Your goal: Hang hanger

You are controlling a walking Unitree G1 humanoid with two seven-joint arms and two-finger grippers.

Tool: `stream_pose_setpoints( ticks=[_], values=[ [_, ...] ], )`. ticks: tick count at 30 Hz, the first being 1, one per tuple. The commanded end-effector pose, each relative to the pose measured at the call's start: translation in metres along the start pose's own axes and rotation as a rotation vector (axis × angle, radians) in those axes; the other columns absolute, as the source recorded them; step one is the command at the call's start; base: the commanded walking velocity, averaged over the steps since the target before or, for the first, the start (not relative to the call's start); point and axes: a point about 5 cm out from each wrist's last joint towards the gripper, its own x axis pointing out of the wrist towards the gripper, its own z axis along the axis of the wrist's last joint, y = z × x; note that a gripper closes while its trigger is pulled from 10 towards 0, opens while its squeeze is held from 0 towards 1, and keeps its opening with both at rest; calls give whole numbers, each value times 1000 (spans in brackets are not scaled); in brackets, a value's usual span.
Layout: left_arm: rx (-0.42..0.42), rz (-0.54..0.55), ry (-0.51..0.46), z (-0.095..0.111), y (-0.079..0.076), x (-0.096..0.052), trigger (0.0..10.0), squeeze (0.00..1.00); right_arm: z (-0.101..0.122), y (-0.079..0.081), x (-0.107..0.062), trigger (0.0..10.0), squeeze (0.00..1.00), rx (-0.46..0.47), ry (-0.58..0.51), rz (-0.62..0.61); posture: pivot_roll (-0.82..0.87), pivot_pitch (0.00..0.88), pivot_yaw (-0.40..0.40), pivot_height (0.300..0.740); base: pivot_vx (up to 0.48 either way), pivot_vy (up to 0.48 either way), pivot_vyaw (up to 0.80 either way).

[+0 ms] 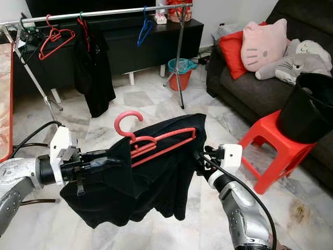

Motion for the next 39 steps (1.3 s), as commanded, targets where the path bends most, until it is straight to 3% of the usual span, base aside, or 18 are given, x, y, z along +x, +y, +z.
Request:
stream_pose_setpoints(
  ticks=[1,15,25,32,33,39],
  values=[
    [28,-36,-40,12,-5,0,10000,0,1,-2,0,10000,0,-6,9,10,34,44,-75,740,0,0,0],
    [31,-50,-42,15,-6,0,10000,0,1,-5,2,10000,0,-17,7,9,35,46,-73,740,0,0,0],
    [34,-51,-44,16,-7,0,10000,0,3,6,2,10000,0,-29,4,120,35,47,-72,740,0,0,0],
    [34,-49,-43,16,-6,0,10000,0,2,5,2,9922,0,-37,2,108,35,47,-72,740,0,0,0],
    [32,-48,-41,16,-7,0,10000,0,3,2,2,0,0,-28,-4,82,35,47,-72,740,0,0,0],
    [25,-43,-30,13,-6,-2,10000,0,5,-3,4,0,0,-34,-14,54,36,46,-73,740,0,0,0]
  ],
)
